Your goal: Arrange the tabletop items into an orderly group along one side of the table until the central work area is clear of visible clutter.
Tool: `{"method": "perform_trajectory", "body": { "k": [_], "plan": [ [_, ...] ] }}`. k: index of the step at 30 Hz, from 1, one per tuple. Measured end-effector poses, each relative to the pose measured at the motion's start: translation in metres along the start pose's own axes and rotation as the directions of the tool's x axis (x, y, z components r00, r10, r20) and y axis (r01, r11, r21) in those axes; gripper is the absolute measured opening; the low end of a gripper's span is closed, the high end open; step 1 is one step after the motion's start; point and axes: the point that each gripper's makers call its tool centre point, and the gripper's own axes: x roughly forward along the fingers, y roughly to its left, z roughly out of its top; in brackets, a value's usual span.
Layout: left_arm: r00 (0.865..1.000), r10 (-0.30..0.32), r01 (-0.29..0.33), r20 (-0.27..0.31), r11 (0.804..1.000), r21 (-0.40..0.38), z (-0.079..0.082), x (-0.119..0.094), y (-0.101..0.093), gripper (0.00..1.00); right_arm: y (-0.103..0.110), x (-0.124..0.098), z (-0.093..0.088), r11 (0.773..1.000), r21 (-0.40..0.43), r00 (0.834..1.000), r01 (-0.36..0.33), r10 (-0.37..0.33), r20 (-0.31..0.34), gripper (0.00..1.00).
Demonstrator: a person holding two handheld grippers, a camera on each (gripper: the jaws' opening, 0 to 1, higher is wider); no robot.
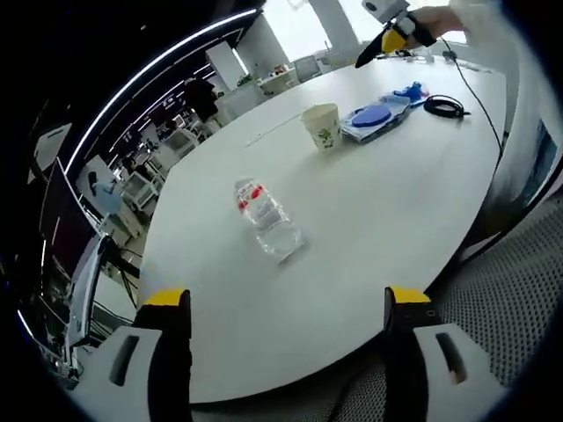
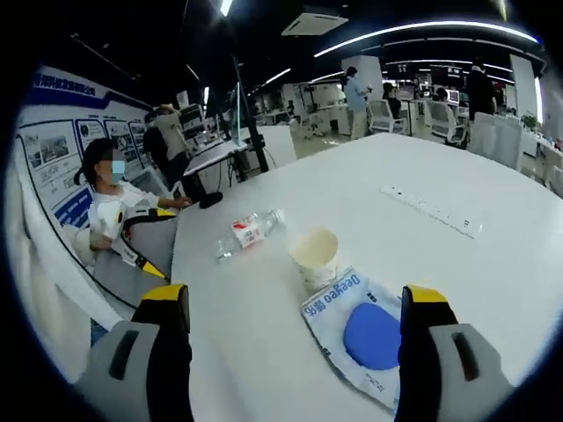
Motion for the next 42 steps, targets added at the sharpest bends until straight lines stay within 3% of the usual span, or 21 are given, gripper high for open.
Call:
{"method": "perform_trajectory", "body": {
  "k": [10, 14, 25, 34, 42],
  "plan": [
    [1.0, -0.013, 0.013, 0.0, 0.999, -0.031, 0.003, -0.002, -0.003, 0.94, -0.001, -0.024, -0.033, 0.996, 0.072, 0.999, 0.048, -0.047, -0.007, 1.0],
    [1.0, -0.014, 0.014, 0.0, 0.998, -0.054, 0.004, -0.004, -0.003, 0.94, -0.001, -0.029, -0.039, 0.993, 0.102, 0.998, 0.056, -0.057, 0.013, 1.0],
    [0.999, -0.041, 0.041, 0.002, 0.992, -0.117, 0.009, -0.006, -0.007, 0.93, 0.002, -0.039, -0.077, 0.979, 0.187, 0.997, 0.083, -0.083, -0.006, 1.0],
    [0.997, -0.065, 0.07, 0.032, 0.976, -0.208, 0.012, -0.007, -0.002, 0.94, -0.006, -0.063, -0.092, 0.962, 0.235, 0.989, 0.141, -0.147, 0.006, 1.0],
    [0.996, -0.074, 0.083, 0.042, 0.957, -0.279, 0.012, -0.005, 0.003, 0.94, -0.007, -0.07, -0.109, 0.941, 0.288, 0.983, 0.175, -0.183, 0.002, 0.99]
  ]
}}
